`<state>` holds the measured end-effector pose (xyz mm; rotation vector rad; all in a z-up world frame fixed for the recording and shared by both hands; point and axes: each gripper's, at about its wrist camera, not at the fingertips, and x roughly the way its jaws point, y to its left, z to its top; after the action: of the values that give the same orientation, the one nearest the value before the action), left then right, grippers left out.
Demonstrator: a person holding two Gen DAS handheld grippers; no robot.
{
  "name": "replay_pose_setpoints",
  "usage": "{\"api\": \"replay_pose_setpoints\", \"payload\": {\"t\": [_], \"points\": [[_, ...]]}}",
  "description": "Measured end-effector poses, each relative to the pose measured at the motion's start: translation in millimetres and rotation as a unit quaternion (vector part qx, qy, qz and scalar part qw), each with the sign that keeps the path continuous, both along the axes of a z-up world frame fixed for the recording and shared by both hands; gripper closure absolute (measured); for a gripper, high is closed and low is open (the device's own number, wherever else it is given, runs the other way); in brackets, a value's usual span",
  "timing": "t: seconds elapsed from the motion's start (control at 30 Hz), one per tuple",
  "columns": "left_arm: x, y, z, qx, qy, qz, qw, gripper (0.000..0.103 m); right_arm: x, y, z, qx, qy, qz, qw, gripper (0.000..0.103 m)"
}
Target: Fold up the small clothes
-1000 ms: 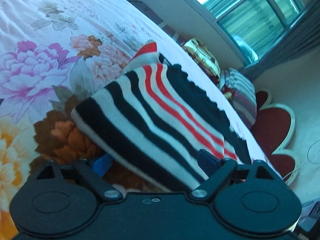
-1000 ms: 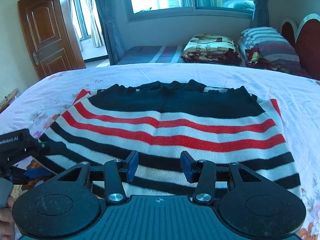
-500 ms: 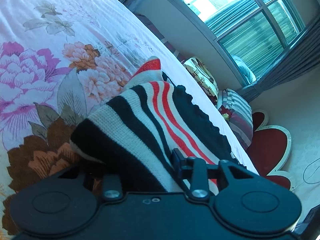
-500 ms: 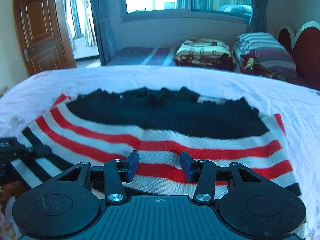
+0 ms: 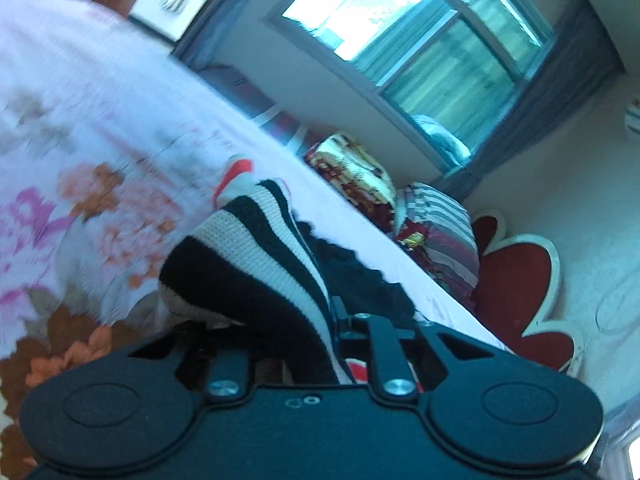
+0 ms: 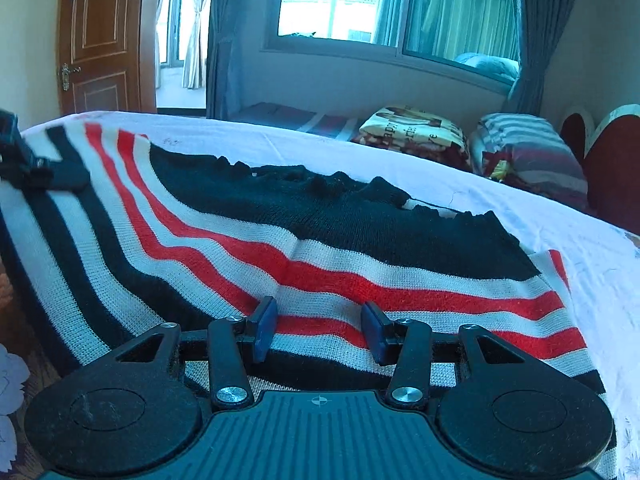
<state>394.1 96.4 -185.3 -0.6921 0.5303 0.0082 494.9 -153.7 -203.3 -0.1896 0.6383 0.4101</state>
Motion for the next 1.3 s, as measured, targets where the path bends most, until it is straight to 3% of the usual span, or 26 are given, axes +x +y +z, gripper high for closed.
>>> {"api": "replay_pose_setpoints", "payload": {"t": [0.13,0.23,0.4,0.53,0.6,0.67,0.77,0.8,0.87,0.97,1.1,1.2,1.23,1.27,1.3], "points": [[12,-29,23,0.045,-0.033,-0.055,0.9969,0.088,4,-8,9,0.027,0.02,-0.006,0.999,0.056],[22,-64,37,0.08,-0.055,-0.114,0.9888,0.088,1,-31,24,0.06,0.006,-0.034,0.998,0.056],[34,-130,42,0.118,-0.068,-0.227,0.9644,0.088,-3,-92,37,0.07,0.015,-0.091,0.993,0.057],[40,-181,14,0.142,-0.026,-0.308,0.9402,0.085,-10,-138,35,0.089,0.048,-0.138,0.985,0.056],[41,-199,-4,0.167,0.007,-0.328,0.93,0.079,-17,-152,37,0.101,0.057,-0.136,0.984,0.057],[32,-205,-6,0.191,-0.001,-0.327,0.9254,0.07,-24,-159,43,0.109,0.064,-0.13,0.983,0.057],[21,-204,5,0.173,-0.002,-0.345,0.9228,0.033,-33,-172,52,0.127,0.078,-0.141,0.979,0.056],[16,-203,9,0.169,-0.007,-0.351,0.921,0.028,-35,-177,55,0.138,0.084,-0.148,0.976,0.056],[2,-203,15,0.173,-0.017,-0.361,0.9162,0.028,-38,-189,61,0.164,0.091,-0.162,0.969,0.056],[-8,-189,24,0.151,-0.028,-0.354,0.9226,0.027,-39,-202,74,0.2,0.093,-0.173,0.96,0.056],[-3,-147,38,0.108,-0.032,-0.27,0.9562,0.026,-30,-210,94,0.257,0.094,-0.167,0.947,0.056],[14,-119,38,0.123,-0.014,-0.195,0.9729,0.026,-15,-198,98,0.286,0.121,-0.146,0.939,0.056],[25,-110,35,0.123,-0.003,-0.174,0.977,0.026,-8,-193,96,0.292,0.134,-0.14,0.937,0.043],[30,-102,30,0.12,0.006,-0.157,0.9802,0.026,-1,-187,93,0.298,0.148,-0.135,0.933,0.017],[35,-98,25,0.122,0.02,-0.143,0.9819,0.026,5,-182,91,0.303,0.159,-0.13,0.931,0.011]]}}
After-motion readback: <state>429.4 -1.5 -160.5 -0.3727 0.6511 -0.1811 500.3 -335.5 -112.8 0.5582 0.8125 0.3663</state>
